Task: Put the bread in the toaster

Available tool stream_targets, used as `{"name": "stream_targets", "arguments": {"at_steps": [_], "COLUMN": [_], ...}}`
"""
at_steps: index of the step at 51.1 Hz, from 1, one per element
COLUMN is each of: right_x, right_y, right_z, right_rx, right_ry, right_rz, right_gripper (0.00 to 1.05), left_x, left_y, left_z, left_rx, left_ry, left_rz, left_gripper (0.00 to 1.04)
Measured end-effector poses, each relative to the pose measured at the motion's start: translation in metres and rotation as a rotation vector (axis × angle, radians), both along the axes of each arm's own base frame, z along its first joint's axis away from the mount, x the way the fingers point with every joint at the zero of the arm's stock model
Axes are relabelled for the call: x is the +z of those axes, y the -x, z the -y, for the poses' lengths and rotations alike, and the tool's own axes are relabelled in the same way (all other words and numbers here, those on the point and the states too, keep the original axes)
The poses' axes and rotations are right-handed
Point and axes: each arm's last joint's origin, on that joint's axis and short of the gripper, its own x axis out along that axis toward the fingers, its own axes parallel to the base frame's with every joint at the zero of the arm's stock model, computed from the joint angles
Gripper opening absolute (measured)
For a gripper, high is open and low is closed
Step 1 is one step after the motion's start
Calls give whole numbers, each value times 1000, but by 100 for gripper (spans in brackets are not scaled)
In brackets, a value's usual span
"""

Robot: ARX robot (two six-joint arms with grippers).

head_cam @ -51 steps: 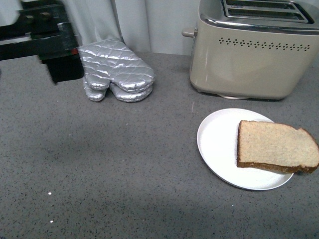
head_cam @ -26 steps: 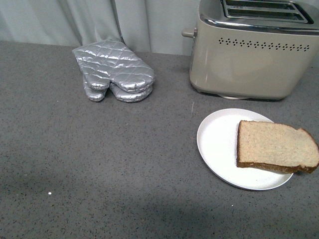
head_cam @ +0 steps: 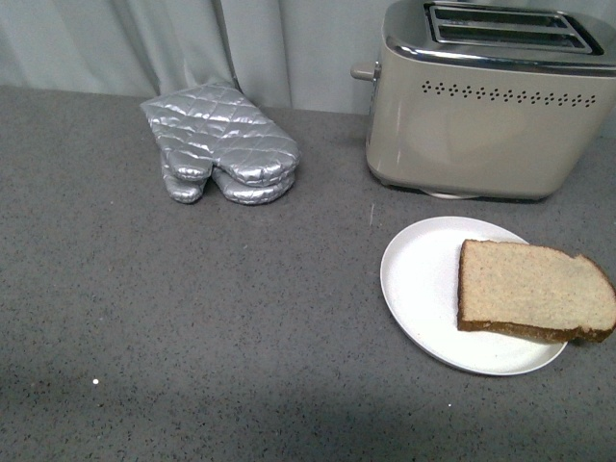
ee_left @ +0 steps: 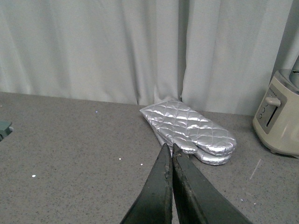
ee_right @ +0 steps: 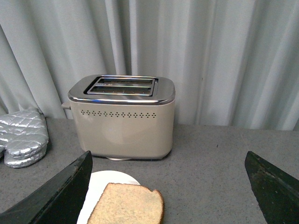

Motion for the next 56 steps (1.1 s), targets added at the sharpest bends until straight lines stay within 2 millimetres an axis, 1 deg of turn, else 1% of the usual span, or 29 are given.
{"name": "stream_targets", "arguments": {"at_steps": [27, 47, 52, 56], "right_x": [0, 0, 0, 0], "right_y": [0, 0, 0, 0], "right_z": [0, 0, 0, 0], "right_rx": [0, 0, 0, 0], "right_ry": [0, 0, 0, 0], "right_rz": [0, 0, 0, 0], "right_gripper": [95, 95, 95, 95], "left_x": [5, 4, -1, 1], "left_y": [22, 30, 38, 40], "left_z": [-1, -1, -1, -1], "left_rx": [-1, -1, -2, -2], "left_ry": [0, 0, 0, 0], "left_rz": [18, 17, -18, 8], "left_gripper": [4, 4, 4, 4]}}
